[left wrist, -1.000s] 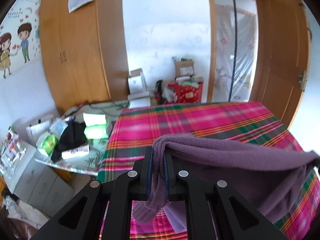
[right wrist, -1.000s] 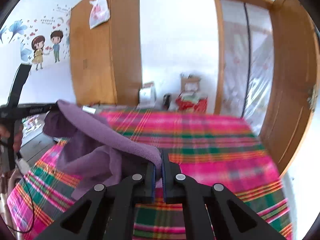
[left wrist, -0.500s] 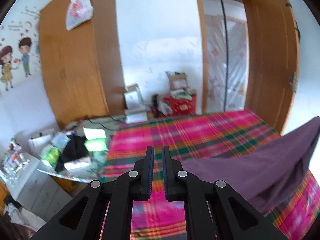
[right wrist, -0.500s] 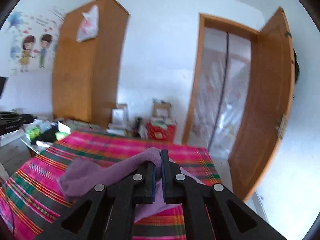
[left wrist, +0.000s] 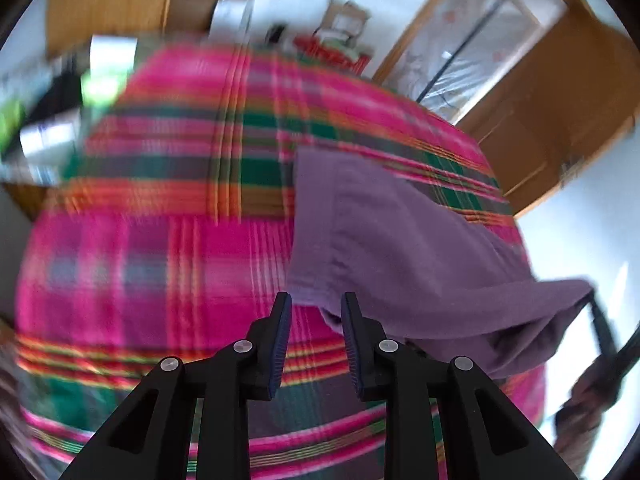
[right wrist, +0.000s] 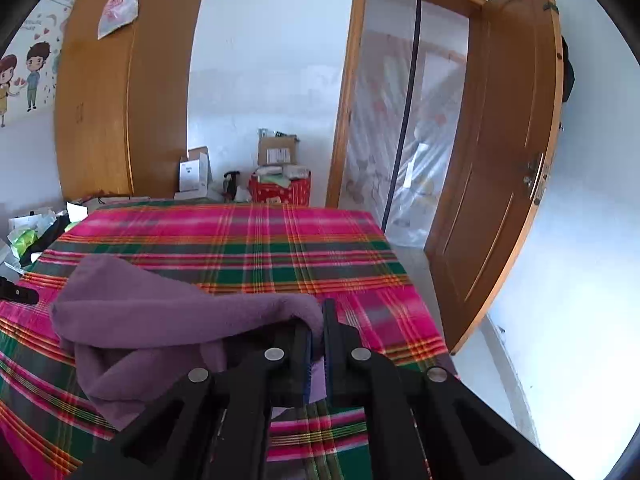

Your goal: Fold clothes

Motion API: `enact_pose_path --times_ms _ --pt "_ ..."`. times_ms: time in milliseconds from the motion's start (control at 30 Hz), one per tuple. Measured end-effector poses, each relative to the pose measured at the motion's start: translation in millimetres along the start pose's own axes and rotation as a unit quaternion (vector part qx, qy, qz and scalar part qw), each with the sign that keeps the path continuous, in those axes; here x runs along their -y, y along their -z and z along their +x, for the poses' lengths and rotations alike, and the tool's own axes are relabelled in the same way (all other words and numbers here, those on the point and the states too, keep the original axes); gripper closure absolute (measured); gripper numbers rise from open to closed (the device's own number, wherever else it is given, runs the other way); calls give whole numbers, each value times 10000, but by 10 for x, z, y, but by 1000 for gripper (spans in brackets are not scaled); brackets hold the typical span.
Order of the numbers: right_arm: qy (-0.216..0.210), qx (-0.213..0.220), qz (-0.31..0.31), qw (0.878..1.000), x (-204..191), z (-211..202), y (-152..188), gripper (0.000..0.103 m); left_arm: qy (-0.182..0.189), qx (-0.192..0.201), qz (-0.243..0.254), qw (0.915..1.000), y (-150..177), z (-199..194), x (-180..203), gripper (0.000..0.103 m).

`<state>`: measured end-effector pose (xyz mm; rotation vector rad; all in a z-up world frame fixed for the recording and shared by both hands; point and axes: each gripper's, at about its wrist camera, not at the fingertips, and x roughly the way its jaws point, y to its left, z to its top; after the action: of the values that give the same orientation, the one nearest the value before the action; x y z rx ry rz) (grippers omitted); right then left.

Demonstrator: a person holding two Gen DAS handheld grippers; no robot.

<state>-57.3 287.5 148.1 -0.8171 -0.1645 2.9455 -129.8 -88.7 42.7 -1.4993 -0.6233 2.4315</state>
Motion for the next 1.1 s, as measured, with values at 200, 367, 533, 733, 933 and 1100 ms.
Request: enact_pose_path --times_ms 200,367,533,733,933,1100 --pt "-22 -143 42 9999 26 110 85 98 782 -207 -1089 9908 -17 167 -276 55" --pt "-33 -250 84 9996 49 184 137 98 921 -471 -1508 9831 12 337 -341 53" --pt "-36 -342 133 9993 74 235 165 98 1037 -338 -1988 9739 -42 379 -384 53" --pt "-30 -400 142 9991 86 265 179 98 1044 -340 -2216 9689 -40 374 -346 56" --pt "28 -269 127 9996 72 179 112 98 1072 -347 -2308 9665 -38 378 -293 78" --pt "39 -48 -1 10000 85 25 34 98 1203 85 -2385 9636 -40 121 -262 93"
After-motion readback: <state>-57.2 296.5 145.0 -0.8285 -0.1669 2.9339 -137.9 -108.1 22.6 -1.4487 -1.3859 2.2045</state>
